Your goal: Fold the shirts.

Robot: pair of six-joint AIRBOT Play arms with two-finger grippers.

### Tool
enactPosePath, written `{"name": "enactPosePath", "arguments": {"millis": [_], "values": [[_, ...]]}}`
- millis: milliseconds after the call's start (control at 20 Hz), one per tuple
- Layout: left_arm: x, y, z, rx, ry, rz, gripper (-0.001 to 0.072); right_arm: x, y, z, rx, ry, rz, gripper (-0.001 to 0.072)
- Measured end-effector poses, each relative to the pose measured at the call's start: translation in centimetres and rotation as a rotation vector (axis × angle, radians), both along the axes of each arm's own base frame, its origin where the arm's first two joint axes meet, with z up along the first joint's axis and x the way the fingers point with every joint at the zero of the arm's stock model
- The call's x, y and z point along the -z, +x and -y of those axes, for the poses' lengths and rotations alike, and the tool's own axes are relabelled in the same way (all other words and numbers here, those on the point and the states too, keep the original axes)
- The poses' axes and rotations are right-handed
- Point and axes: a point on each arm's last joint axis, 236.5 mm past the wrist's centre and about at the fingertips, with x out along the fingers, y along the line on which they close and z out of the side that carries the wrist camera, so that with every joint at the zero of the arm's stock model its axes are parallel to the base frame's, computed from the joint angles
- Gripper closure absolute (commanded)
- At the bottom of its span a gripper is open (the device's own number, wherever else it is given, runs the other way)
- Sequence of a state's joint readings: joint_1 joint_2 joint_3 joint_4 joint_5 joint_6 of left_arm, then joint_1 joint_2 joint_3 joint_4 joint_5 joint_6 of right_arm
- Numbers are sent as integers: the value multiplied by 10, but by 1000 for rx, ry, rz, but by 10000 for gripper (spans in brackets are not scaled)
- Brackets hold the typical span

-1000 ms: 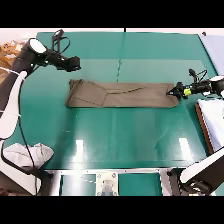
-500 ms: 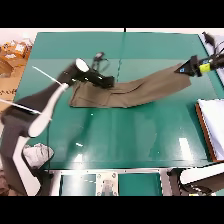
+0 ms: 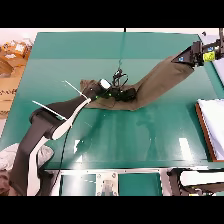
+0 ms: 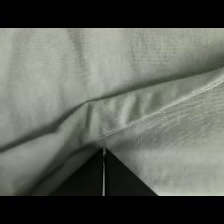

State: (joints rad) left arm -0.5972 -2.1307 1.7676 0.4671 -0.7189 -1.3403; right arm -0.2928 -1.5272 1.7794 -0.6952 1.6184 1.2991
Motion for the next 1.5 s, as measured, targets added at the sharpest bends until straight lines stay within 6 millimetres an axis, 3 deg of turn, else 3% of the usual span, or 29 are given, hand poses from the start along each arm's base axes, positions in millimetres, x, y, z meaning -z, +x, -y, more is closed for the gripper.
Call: {"name": "enactPosePath", "arguments": {"millis": [150, 250, 450, 550, 700, 850, 900, 950, 1000, 1050, 1150, 1200, 1250, 1300, 1350, 1500], "values": [[-29, 11, -13, 45, -44, 16, 686, -4, 1, -2, 6, 10, 6, 698], [-57, 20, -35, 97, -52, 48, 686, -9, 1, -9, 3, 38, 9, 697], [-111, 53, -122, 156, 59, 174, 686, -21, -3, -51, -57, 101, 5, 697], [-136, 66, -177, 145, 136, 223, 685, -25, -4, -88, -94, 124, 9, 697], [-171, 83, -260, 66, 226, 281, 685, -26, -1, -160, -140, 166, 28, 697], [-195, 89, -323, -10, 274, 310, 685, -3, 9, -244, -154, 207, 37, 696], [-200, 90, -342, -35, 286, 313, 685, 11, 15, -273, -146, 215, 40, 662], [-202, 91, -360, -60, 299, 310, 685, 28, 20, -301, -130, 224, 42, 502], [-203, 89, -372, -70, 304, 302, 685, 51, 24, -332, -111, 231, 40, 269], [-204, 87, -382, -77, 309, 298, 685, 73, 26, -359, -95, 238, 33, 165], [-202, 84, -402, -83, 326, 287, 685, 115, 21, -404, -57, 258, -2, 165], [-201, 82, -407, -82, 332, 284, 685, 130, 18, -416, -48, 261, -19, 176], [-202, 80, -410, -77, 333, 284, 685, 141, 18, -422, -36, 262, -31, 304], [-202, 79, -412, -74, 335, 283, 685, 147, 19, -423, -31, 264, -45, 578], [-201, 79, -415, -76, 337, 282, 686, 151, 22, -418, -27, 265, -60, 695], [-201, 78, -419, -77, 339, 282, 685, 151, 40, -378, -24, 262, -107, 697]]}}
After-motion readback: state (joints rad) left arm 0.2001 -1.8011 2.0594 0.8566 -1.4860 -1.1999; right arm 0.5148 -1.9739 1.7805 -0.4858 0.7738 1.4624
